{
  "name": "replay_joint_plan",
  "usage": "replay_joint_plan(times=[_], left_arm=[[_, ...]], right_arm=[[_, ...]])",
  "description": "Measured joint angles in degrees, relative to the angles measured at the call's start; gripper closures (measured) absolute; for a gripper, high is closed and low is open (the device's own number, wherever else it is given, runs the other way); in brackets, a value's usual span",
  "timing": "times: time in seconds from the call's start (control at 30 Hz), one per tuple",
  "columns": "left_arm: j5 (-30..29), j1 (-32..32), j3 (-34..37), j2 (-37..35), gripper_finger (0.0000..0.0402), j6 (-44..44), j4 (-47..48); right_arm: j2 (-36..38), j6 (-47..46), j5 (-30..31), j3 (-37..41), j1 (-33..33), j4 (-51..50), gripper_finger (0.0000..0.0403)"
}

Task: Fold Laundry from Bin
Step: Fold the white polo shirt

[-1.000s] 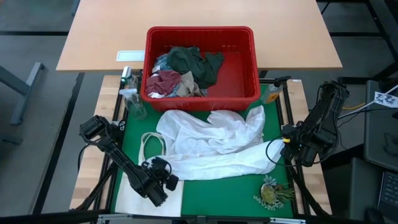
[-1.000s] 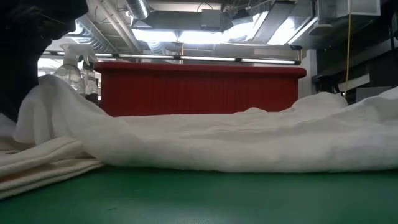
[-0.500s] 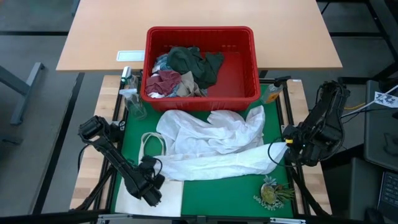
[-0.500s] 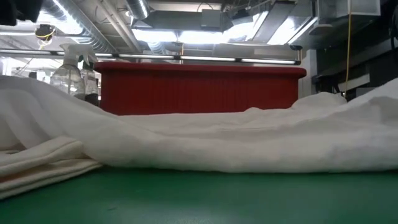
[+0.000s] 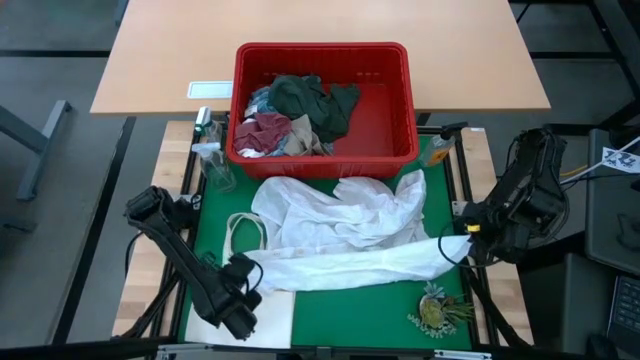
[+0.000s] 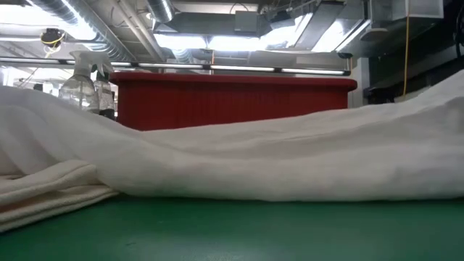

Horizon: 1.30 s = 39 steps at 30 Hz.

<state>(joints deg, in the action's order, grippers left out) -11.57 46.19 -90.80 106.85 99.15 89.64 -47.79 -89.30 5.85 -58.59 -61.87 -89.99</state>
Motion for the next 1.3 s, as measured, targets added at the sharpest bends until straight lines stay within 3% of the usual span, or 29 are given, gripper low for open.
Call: replay_joint_plan(times=[0.23, 0.33, 0.6, 0.73, 0.83, 1.07, 1.3], left_arm=[[-19.0, -0.5, -3.0, 0.0, 0.0401, -2.2, -2.8], [-23.4, -1.6, -3.0, 0.0, 0.0401, -2.3, -3.8], [-24.1, -5.5, -3.0, 0.1, 0.0354, -11.8, -12.2], [-26.7, -7.9, -3.0, 0.2, 0.0318, -20.8, -20.7], [-27.0, -9.6, -3.0, 0.2, 0.0295, -29.2, -27.2], [-26.4, -12.8, -2.9, 1.2, 0.0271, -42.6, -35.5], [-26.4, -15.1, -2.9, 3.0, 0.0270, -47.2, -37.6]], right_arm=[[-0.1, 0.0, -0.4, 0.3, 0.0, 0.0, 0.0394], [-0.1, 0.0, -0.4, 0.3, 0.0, 0.0, 0.0371], [-0.1, 0.1, 4.7, 0.3, 0.0, 0.0, 0.0260], [-0.1, 0.1, 8.8, 0.3, 0.0, 0.2, 0.0228], [-0.5, 2.7, 13.0, 0.3, 0.0, 1.8, 0.0218], [-3.9, 20.6, 20.1, 0.3, 0.0, 14.5, 0.0217], [-10.9, 33.7, 22.7, 0.3, 0.0, 21.4, 0.0217]])
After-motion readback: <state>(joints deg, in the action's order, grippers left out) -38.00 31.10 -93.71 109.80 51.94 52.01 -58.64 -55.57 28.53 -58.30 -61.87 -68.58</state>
